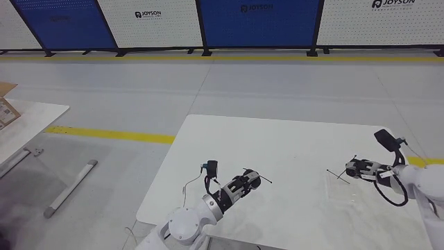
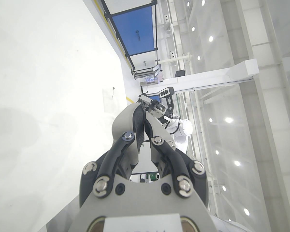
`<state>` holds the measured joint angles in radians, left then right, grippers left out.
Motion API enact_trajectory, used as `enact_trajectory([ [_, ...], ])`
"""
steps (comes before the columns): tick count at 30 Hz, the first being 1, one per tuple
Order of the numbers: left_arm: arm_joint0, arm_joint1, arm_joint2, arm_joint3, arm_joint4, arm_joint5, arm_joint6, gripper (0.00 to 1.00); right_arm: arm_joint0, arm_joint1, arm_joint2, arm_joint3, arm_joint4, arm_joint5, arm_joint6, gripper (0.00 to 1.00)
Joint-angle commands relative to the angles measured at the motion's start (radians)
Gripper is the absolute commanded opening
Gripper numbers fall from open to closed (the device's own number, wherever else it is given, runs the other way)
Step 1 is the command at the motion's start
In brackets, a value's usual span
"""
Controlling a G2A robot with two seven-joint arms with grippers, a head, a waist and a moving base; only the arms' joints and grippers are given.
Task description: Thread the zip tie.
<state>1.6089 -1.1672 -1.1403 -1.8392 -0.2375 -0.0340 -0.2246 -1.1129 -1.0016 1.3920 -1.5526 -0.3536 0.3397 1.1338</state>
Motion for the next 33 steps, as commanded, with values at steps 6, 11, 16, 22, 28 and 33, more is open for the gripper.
enact_trajectory([
  [6,0.000,0.000,0.000,0.000,0.000,0.000,0.000,0.00,-0.057,-0.008,0.059,-0.051,0.136,0.000,-0.161,0.00],
  [11,0.000,0.000,0.000,0.000,0.000,0.000,0.000,0.00,-0.158,-0.019,0.075,-0.163,0.219,0.000,-0.297,0.00],
  [16,0.000,0.000,0.000,0.000,0.000,0.000,0.000,0.00,-0.222,-0.029,0.068,-0.174,0.327,0.000,-0.325,0.00],
  [22,0.000,0.000,0.000,0.000,0.000,0.000,0.000,0.00,-0.222,-0.029,0.068,-0.174,0.327,0.000,-0.325,0.00],
  [28,0.000,0.000,0.000,0.000,0.000,0.000,0.000,0.00,-0.222,-0.029,0.068,-0.174,0.327,0.000,-0.325,0.00],
  [33,0.000,0.000,0.000,0.000,0.000,0.000,0.000,0.00,-0.222,-0.029,0.068,-0.174,0.327,0.000,-0.325,0.00],
])
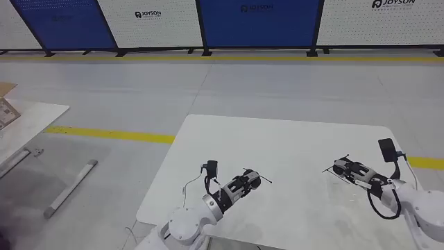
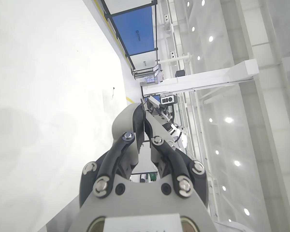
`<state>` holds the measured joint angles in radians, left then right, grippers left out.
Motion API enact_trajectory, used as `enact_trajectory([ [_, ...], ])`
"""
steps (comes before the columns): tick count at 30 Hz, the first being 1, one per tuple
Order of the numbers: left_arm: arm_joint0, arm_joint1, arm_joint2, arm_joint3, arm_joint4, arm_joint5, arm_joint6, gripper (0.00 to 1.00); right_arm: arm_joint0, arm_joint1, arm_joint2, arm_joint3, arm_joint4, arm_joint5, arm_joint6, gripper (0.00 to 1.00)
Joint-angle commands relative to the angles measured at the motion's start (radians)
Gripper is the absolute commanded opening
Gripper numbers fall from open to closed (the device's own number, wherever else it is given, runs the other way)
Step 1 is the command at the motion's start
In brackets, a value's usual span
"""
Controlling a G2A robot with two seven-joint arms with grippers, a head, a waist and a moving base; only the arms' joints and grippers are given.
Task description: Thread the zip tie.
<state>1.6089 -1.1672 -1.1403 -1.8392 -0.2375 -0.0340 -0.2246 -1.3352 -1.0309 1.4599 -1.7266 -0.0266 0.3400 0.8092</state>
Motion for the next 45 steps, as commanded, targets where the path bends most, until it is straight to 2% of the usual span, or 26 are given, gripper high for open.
enact_trajectory([
  [1,-0.001,0.000,0.001,0.003,0.005,0.001,0.005,0.00,0.000,0.000,0.000,0.000,0.000,0.000,0.000,0.00],
  [5,-0.021,-0.005,0.026,0.026,0.071,0.025,0.073,0.00,0.000,0.000,0.000,0.000,0.000,0.000,0.000,0.00],
  [9,-0.038,-0.011,0.063,0.040,0.146,0.036,0.116,0.00,0.000,0.000,0.000,0.000,0.000,0.000,0.000,0.00],
  [11,-0.043,-0.014,0.075,0.047,0.155,0.035,0.128,0.00,-0.004,-0.001,0.000,-0.003,0.007,-0.007,-0.020,0.00],
  [18,-0.046,-0.015,0.078,0.050,0.155,0.034,0.131,0.00,-0.079,-0.016,0.006,-0.070,0.114,-0.037,-0.191,0.00],
  [31,-0.046,-0.015,0.078,0.050,0.155,0.034,0.131,0.00,-0.081,-0.017,0.006,-0.073,0.116,-0.037,-0.195,0.00],
  [33,-0.046,-0.015,0.078,0.050,0.155,0.034,0.131,0.00,-0.090,-0.018,-0.004,-0.086,0.074,-0.061,-0.246,0.00],
  [38,-0.046,-0.015,0.078,0.050,0.155,0.034,0.131,0.00,-0.122,-0.025,-0.034,-0.128,0.033,-0.083,-0.349,0.00],
  [45,-0.046,-0.015,0.078,0.050,0.155,0.034,0.131,0.00,-0.183,-0.027,-0.104,-0.201,-0.106,-0.085,-0.377,0.00],
])
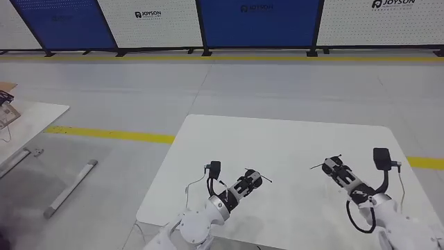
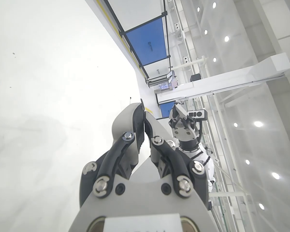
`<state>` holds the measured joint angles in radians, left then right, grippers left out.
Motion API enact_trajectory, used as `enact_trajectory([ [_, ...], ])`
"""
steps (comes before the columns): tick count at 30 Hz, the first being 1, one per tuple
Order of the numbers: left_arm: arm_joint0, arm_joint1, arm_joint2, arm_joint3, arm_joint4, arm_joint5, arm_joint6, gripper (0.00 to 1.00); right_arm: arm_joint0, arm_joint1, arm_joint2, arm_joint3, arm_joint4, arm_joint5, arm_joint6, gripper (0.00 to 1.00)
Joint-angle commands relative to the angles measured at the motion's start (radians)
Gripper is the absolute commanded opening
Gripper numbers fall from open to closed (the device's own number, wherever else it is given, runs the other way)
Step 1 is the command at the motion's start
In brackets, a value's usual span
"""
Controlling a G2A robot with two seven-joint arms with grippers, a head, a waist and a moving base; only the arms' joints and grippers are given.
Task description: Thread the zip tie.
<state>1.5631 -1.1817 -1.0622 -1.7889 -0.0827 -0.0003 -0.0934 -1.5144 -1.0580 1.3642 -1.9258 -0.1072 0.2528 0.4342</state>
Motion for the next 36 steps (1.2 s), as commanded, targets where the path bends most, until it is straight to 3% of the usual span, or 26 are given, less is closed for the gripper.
enact_trajectory([
  [1,0.000,0.000,0.000,0.000,0.000,0.000,0.000,0.00,-0.007,0.000,-0.016,-0.004,-0.043,0.006,-0.009,0.00],
  [14,0.000,0.000,0.000,0.000,0.000,0.000,0.000,0.00,-0.008,-0.002,-0.018,-0.004,-0.044,0.008,-0.016,0.00],
  [24,0.000,0.000,0.000,0.000,0.000,0.000,0.000,0.00,-0.052,-0.014,-0.129,-0.101,-0.221,0.061,-0.125,0.00],
  [36,0.000,0.000,0.000,0.000,0.000,0.000,0.000,0.00,-0.056,-0.015,-0.128,-0.099,-0.220,0.058,-0.120,0.00],
])
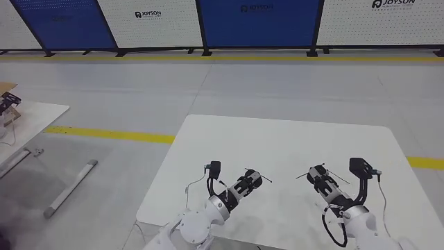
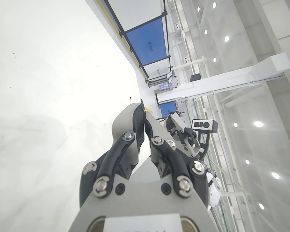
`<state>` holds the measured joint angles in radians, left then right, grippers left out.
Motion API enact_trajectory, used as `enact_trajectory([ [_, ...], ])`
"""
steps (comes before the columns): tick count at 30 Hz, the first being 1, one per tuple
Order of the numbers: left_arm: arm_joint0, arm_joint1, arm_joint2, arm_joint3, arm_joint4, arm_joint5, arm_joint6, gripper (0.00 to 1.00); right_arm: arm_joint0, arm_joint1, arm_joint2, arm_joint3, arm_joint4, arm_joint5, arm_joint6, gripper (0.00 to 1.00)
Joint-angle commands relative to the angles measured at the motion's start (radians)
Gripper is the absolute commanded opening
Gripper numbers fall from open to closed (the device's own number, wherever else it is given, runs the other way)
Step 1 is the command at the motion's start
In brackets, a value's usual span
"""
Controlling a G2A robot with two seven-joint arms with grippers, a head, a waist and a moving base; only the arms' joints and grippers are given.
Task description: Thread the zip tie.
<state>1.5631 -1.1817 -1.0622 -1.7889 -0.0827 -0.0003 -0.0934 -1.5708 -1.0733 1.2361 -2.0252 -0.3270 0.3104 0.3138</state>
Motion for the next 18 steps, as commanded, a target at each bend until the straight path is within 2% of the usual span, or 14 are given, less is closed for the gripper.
enact_trajectory([
  [1,0.000,0.000,0.000,0.000,0.000,0.000,0.000,0.00,0.000,0.000,0.000,0.000,0.000,0.000,0.000,0.00],
  [11,-0.001,0.000,0.000,0.000,0.002,-0.001,0.001,0.00,0.000,0.000,0.000,0.000,0.000,0.000,0.000,0.00],
  [15,-0.013,-0.001,0.007,0.017,0.037,-0.017,-0.003,0.00,0.000,0.000,0.000,0.000,0.000,0.000,0.000,0.00],
  [18,-0.026,0.001,0.010,0.032,0.068,-0.051,-0.036,0.00,0.000,0.000,0.000,0.000,0.000,0.000,0.000,0.00],
])
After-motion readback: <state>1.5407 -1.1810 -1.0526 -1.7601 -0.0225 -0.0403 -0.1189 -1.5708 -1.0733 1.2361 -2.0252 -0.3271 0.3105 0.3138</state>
